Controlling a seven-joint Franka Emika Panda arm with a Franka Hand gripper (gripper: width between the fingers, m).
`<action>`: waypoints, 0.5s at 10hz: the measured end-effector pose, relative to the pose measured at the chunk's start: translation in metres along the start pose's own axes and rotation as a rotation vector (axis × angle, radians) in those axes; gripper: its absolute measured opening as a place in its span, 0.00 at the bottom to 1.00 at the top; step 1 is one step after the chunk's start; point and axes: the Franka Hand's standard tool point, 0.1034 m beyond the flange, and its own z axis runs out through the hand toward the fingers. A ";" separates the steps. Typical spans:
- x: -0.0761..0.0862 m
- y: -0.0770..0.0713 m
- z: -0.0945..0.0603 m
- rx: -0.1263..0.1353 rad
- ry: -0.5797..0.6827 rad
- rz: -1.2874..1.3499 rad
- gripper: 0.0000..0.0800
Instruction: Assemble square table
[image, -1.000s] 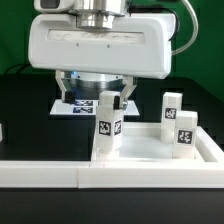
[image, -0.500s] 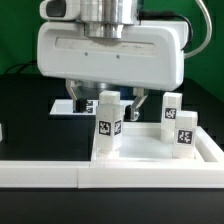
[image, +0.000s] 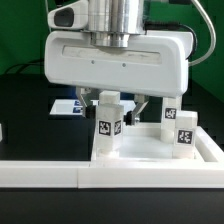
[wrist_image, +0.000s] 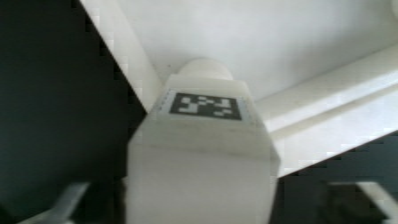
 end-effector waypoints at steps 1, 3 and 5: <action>0.000 0.000 0.000 0.000 0.000 0.020 0.47; 0.000 0.000 0.000 0.001 0.000 0.043 0.36; 0.000 -0.001 0.000 0.002 -0.001 0.248 0.36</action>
Offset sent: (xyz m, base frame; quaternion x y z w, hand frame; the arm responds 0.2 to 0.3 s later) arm 0.0000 0.0000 0.0000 0.0000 0.0000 0.1938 0.9810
